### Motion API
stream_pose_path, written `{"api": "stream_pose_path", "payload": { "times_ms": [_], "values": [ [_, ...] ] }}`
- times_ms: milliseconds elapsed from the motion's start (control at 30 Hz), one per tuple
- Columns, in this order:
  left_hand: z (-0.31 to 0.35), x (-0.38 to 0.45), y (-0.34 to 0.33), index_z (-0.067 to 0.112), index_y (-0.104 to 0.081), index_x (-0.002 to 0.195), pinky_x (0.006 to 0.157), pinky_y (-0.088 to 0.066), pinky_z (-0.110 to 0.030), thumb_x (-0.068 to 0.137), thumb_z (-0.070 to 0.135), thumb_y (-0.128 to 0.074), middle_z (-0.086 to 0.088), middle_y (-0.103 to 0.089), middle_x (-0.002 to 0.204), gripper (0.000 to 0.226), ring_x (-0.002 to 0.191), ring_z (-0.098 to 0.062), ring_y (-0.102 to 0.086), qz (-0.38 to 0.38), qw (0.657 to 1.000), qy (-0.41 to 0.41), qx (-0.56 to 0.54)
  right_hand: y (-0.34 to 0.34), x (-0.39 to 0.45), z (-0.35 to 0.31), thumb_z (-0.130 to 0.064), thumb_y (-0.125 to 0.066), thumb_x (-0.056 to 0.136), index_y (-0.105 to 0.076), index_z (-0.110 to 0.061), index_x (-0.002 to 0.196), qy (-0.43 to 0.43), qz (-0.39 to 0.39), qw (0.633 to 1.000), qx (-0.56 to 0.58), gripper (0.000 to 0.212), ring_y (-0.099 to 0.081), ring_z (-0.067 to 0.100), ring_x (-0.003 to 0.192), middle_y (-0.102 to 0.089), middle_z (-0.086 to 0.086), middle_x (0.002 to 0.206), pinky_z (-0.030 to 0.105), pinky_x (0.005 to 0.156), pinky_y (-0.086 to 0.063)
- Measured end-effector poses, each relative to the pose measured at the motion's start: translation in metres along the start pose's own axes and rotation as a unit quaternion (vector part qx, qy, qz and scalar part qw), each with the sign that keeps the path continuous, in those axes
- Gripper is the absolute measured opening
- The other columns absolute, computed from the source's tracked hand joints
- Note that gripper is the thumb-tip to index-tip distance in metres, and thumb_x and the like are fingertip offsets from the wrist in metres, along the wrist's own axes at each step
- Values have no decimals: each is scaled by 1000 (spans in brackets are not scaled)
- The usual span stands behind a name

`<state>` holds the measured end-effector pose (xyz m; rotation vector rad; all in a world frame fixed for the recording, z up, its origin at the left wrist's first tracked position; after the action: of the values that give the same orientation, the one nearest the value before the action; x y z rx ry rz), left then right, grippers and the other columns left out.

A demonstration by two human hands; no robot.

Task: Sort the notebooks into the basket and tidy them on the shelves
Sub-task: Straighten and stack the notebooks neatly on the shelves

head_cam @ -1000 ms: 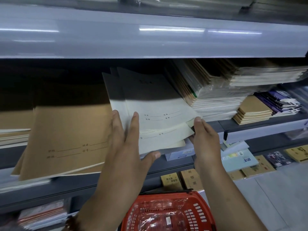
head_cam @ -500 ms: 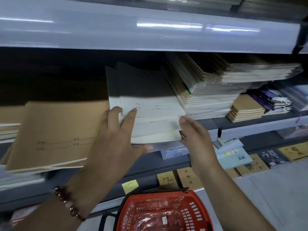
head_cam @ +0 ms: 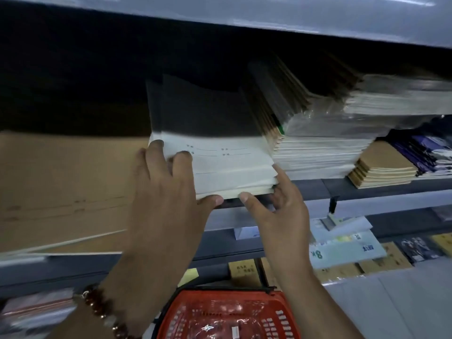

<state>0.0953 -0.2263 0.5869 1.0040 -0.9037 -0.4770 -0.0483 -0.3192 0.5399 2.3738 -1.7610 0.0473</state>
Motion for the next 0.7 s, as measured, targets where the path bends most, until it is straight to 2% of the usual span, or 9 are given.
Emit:
{"api": "stream_pose_path", "payload": {
  "times_ms": [133, 200, 267, 333, 400, 467, 533, 600, 700],
  "values": [
    [3, 6, 1, 23, -45, 145, 100, -45, -48, 58, 59, -84, -18, -25, 151, 102, 134, -35, -31, -39, 995, 47, -78, -3, 2, -5, -17, -81, 81, -60, -40, 127, -10, 11, 998, 55, 55, -66, 5, 108, -68, -11, 120, 35, 94, -56],
    [-9, 14, 7, 34, -37, 150, 102, -41, -41, 54, 60, -84, -5, -17, 153, 109, 134, -25, -25, -84, 989, 46, -109, -1, 4, -8, -14, -82, 79, -61, -38, 123, -16, -4, 996, 91, 55, -67, 6, 106, -70, -11, 116, 35, 93, -56],
    [-25, 26, 14, 43, -30, 150, 104, -39, -41, 47, 66, -78, 6, -14, 151, 116, 133, -23, -27, -148, 981, 37, -123, 2, 6, -7, -15, -84, 76, -57, -38, 127, -14, -33, 995, 94, 62, -66, 5, 109, -68, -11, 120, 35, 95, -55],
    [-34, 38, 19, 48, -22, 151, 105, -38, -43, 41, 76, -65, 8, -16, 145, 122, 132, -26, -29, -201, 976, 7, -79, 5, 5, -4, -25, -87, 73, -43, -46, 139, 8, -61, 998, 28, 82, -57, 1, 119, -54, -19, 135, 31, 101, -51],
    [-36, 44, 21, 45, -15, 153, 107, -35, -44, 42, 82, -56, 2, -18, 141, 124, 131, -26, -27, -231, 972, -41, -3, 9, 5, -4, -36, -85, 73, -27, -51, 148, 53, -76, 990, -110, 96, -44, -10, 123, -36, -28, 135, 10, 98, -42],
    [-38, 47, 21, 44, -13, 154, 106, -34, -41, 47, 85, -52, 0, -20, 138, 121, 128, -23, -26, -234, 969, -79, 31, 11, 5, -5, -39, -82, 75, -29, -44, 151, 134, -72, 956, -251, 93, -39, -11, 119, -32, -20, 131, -1, 91, -36],
    [-40, 49, 22, 44, -16, 154, 105, -36, -38, 56, 84, -55, 0, -22, 139, 113, 129, -22, -28, -233, 968, -93, 31, 9, 7, -5, -36, -82, 78, -43, -34, 147, 183, -55, 930, -313, 79, -43, 5, 120, -36, -5, 135, 10, 95, -41],
    [-42, 51, 21, 42, -21, 154, 101, -39, -35, 69, 73, -63, -4, -26, 142, 100, 129, -24, -36, -219, 971, -94, 35, 4, 12, -7, -33, -80, 81, -51, -27, 141, 195, -29, 924, -329, 68, -49, 16, 117, -43, 2, 133, 25, 91, -49],
    [-37, 50, 18, 37, -23, 155, 90, -42, -33, 79, 65, -64, -7, -31, 140, 90, 123, -26, -45, -190, 975, -105, 44, -3, 18, -10, -31, -79, 83, -55, -24, 137, 187, 5, 929, -320, 59, -55, 18, 108, -47, 0, 127, 32, 85, -55]
  ]
}}
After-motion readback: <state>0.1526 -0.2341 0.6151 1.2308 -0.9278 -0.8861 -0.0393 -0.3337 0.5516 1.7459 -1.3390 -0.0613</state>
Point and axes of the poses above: each hand's wrist, its own x-axis towards the middle knuckle, its own y-axis out of the back of the hand, z = x × y, the point moved 3 cm from there along x, towards the middle knuckle
